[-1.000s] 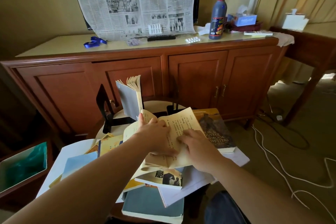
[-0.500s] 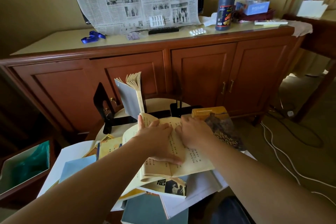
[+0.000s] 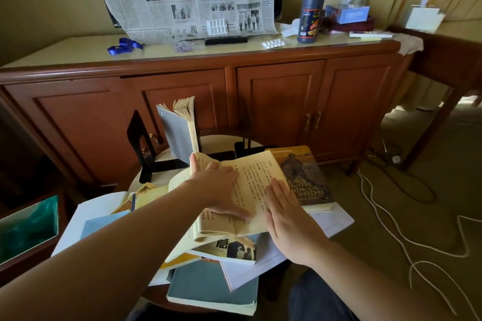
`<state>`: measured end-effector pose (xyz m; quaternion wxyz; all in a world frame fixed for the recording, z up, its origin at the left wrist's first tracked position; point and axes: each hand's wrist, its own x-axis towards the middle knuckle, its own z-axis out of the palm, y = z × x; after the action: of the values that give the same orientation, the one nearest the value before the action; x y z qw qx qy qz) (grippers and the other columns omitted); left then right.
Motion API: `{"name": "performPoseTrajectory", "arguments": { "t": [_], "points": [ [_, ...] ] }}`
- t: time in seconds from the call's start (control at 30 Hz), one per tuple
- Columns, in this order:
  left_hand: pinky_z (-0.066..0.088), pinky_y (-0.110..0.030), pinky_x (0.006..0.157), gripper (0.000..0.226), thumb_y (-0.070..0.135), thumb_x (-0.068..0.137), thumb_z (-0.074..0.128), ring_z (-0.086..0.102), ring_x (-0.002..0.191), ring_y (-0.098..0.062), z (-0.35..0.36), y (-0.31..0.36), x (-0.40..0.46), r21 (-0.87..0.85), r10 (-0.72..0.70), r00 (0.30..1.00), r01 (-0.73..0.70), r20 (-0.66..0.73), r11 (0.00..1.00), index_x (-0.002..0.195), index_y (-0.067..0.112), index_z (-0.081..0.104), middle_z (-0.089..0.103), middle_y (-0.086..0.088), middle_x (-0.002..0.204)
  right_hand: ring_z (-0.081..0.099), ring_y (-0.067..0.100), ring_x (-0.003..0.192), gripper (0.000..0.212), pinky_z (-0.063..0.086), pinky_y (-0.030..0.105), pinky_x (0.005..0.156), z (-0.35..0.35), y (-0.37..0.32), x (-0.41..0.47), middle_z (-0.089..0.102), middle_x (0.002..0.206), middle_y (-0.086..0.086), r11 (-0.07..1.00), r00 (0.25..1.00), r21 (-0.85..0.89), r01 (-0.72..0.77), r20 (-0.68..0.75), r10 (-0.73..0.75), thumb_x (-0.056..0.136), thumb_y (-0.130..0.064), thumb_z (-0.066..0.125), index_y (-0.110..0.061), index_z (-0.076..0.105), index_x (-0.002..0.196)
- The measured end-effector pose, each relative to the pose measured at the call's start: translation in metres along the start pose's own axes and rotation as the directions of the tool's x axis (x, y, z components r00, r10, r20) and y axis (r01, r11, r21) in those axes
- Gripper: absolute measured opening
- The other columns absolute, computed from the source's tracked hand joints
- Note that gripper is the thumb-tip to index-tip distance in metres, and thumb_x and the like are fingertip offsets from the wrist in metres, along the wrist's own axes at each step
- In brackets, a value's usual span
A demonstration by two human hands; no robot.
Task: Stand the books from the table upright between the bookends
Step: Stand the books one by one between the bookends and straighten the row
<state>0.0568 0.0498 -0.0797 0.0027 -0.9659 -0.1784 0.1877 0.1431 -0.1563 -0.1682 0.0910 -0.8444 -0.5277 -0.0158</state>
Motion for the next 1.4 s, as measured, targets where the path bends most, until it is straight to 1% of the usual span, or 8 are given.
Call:
{"name": "performPoseTrajectory", "arguments": {
  "t": [0.4,0.7,0.8,0.9,1.03,1.23,1.3,1.4],
  "points": [
    [0.012,-0.079,0.117,0.118,0.101,0.06,0.056,0.027,0.152,-0.028,0.002,-0.002,0.001,-0.034,-0.009,1.0,0.009,-0.002,0.999,0.156,0.034,0.036,0.042,0.011,0.159,0.004,0.026,0.158,0.057,0.008,0.042,0.128,-0.034,-0.004,0.087,0.008,0.172,0.007,0.999,0.97,-0.005,0.052,0.238,-0.05,0.111,-0.036,0.018,-0.014,0.011,0.164],
    [0.0,-0.081,0.117,0.116,0.097,0.065,0.058,0.022,0.156,-0.029,0.003,-0.001,-0.003,-0.066,-0.013,1.0,0.013,-0.002,0.998,0.158,0.035,0.03,0.037,0.012,0.162,0.056,0.032,0.116,0.043,0.051,0.048,0.095,-0.043,0.002,0.123,0.058,0.128,0.014,0.982,0.94,-0.001,-0.189,0.29,0.181,0.11,-0.032,0.023,-0.009,0.054,0.129],
    [0.007,-0.079,0.118,0.12,0.098,0.063,0.057,0.02,0.156,-0.029,0.004,-0.001,-0.004,-0.072,-0.017,1.0,0.016,-0.013,0.997,0.16,0.033,0.027,0.035,0.01,0.164,0.04,0.03,0.142,0.051,0.037,0.044,0.115,-0.031,0.004,0.111,0.044,0.153,0.013,0.985,0.965,0.013,-0.171,0.205,0.165,0.11,-0.033,0.019,-0.007,0.04,0.149],
    [0.011,-0.078,0.118,0.124,0.101,0.061,0.056,0.022,0.155,-0.029,0.005,-0.002,-0.003,-0.071,-0.018,1.0,0.017,-0.016,0.997,0.16,0.032,0.028,0.035,0.009,0.164,-0.005,0.022,0.159,0.063,0.003,0.04,0.128,-0.022,0.008,0.094,-0.003,0.172,0.008,0.991,0.974,-0.005,-0.137,0.181,0.136,0.11,-0.04,0.009,-0.009,0.002,0.164],
    [0.01,-0.079,0.117,0.121,0.099,0.061,0.057,0.024,0.154,-0.028,0.004,-0.002,-0.004,-0.073,-0.025,0.999,0.023,-0.027,0.997,0.16,0.035,0.03,0.038,0.011,0.162,-0.017,0.017,0.157,0.068,0.002,0.041,0.129,-0.013,0.01,0.062,-0.013,0.172,0.004,0.995,0.988,-0.011,-0.099,0.121,0.1,0.106,-0.049,-0.003,-0.012,-0.002,0.164],
    [0.0,-0.072,0.121,0.108,0.085,0.068,0.069,0.018,0.155,-0.03,-0.004,-0.002,-0.019,-0.169,-0.133,0.962,0.094,-0.238,0.981,0.158,0.036,0.034,0.024,-0.001,0.167,0.002,0.022,0.159,0.075,0.007,0.045,0.127,-0.021,0.008,0.043,0.015,0.171,0.004,0.997,0.997,0.02,-0.073,0.036,0.073,0.102,-0.054,-0.002,-0.014,0.024,0.16],
    [0.026,-0.06,0.122,0.099,0.07,0.075,0.077,0.032,0.147,-0.028,-0.01,-0.005,-0.024,-0.344,-0.277,0.895,0.153,-0.35,0.927,0.156,0.03,0.036,0.029,-0.005,0.162,0.023,0.025,0.155,0.053,0.021,0.048,0.125,-0.024,0.005,0.043,0.039,0.16,0.004,0.997,0.998,0.06,-0.048,-0.048,0.051,0.108,-0.045,0.024,-0.017,0.046,0.147],
    [0.054,-0.032,0.084,0.078,0.046,0.085,0.08,0.054,0.114,-0.016,-0.017,-0.013,-0.036,-0.668,-0.455,0.811,0.11,-0.368,0.736,0.15,0.022,0.045,0.05,0.0,0.142,0.049,0.024,0.137,0.031,0.051,0.042,0.103,-0.034,-0.006,0.041,0.058,0.144,0.001,0.984,0.994,0.177,0.029,-0.111,-0.009,0.105,-0.024,0.05,-0.021,0.062,0.133]
  ]
}}
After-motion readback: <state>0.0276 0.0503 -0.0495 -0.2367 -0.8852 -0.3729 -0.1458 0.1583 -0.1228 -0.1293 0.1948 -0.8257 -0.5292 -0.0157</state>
